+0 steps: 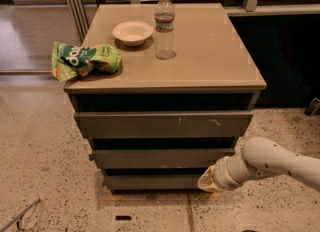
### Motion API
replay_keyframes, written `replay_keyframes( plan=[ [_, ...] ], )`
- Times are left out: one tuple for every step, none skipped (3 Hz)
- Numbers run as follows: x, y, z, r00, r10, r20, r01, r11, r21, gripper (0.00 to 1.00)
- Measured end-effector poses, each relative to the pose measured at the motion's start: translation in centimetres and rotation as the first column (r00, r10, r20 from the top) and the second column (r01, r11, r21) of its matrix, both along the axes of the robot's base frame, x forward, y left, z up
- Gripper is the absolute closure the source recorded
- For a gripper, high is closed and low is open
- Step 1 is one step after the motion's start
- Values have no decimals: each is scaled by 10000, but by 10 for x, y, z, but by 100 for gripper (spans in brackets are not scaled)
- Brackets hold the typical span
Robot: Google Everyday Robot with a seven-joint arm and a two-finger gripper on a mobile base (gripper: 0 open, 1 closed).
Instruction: Open middle drawer
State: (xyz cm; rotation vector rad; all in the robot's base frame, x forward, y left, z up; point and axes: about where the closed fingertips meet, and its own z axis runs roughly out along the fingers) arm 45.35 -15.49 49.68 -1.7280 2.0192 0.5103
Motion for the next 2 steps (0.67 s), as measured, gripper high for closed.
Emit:
replay_keyframes(
  plan=[
    [27,-3,-27,9984,-53,559,24,9986,520,3],
    [48,0,-41,9968,-58,797,-6,9968,800,0]
  ],
)
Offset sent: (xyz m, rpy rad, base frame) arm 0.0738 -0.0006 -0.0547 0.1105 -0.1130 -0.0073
